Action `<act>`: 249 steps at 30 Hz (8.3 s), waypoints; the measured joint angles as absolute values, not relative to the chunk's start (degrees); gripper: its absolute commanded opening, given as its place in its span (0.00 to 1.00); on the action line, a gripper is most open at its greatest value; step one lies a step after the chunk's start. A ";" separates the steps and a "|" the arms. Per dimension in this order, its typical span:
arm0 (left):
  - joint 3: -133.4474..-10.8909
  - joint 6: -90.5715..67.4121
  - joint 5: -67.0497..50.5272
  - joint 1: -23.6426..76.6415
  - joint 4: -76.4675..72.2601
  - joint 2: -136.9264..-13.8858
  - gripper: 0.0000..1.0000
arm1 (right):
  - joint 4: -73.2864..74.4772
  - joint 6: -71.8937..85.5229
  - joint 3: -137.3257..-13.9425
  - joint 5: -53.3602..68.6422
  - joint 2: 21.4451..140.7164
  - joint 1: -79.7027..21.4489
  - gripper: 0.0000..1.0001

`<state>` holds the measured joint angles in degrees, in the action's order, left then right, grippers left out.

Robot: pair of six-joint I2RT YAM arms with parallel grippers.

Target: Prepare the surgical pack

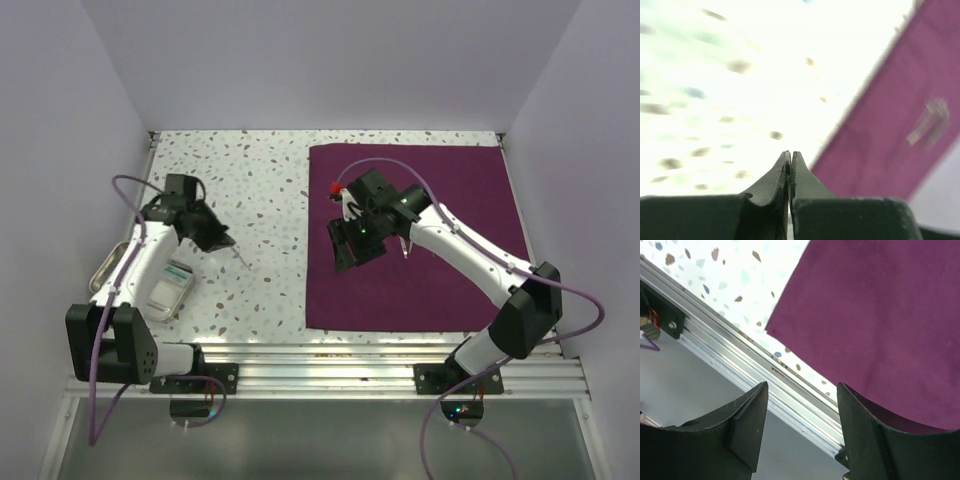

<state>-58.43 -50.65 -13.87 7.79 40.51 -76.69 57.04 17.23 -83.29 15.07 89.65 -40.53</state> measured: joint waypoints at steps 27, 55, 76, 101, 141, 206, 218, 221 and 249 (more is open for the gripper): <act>-59.44 -27.68 3.18 -34.48 50.13 -87.70 0.50 | 56.90 15.07 -73.38 13.41 84.75 -35.48 0.59; -56.01 -31.05 -13.96 -3.97 42.50 -77.84 0.55 | 53.45 9.82 -93.73 -3.46 117.62 -14.98 0.43; -57.43 -30.92 -17.58 -0.71 41.41 -80.38 0.54 | 51.16 8.36 -89.12 -3.53 119.72 -14.17 0.39; -57.43 -39.68 -29.39 3.81 33.56 -80.77 0.61 | 56.95 8.97 -93.51 -0.75 114.37 -13.98 0.00; -56.86 -40.75 -6.28 -15.11 44.69 -67.70 0.00 | 56.82 15.51 -86.43 16.16 95.04 -37.41 0.68; -57.63 -29.47 -26.74 1.58 35.66 -79.13 0.44 | 50.35 11.03 -92.64 -6.92 121.80 -2.96 0.03; -56.62 -37.26 -34.22 8.21 24.99 -76.16 0.56 | 53.82 11.68 -93.36 -3.14 112.22 -3.70 0.00; -56.60 -40.01 -35.81 9.93 21.10 -75.61 0.56 | 53.54 11.88 -92.40 2.44 104.90 -6.79 0.00; -51.09 -65.43 -28.49 33.47 -2.72 -75.53 0.39 | 35.35 28.93 -71.68 36.21 83.05 -33.08 0.00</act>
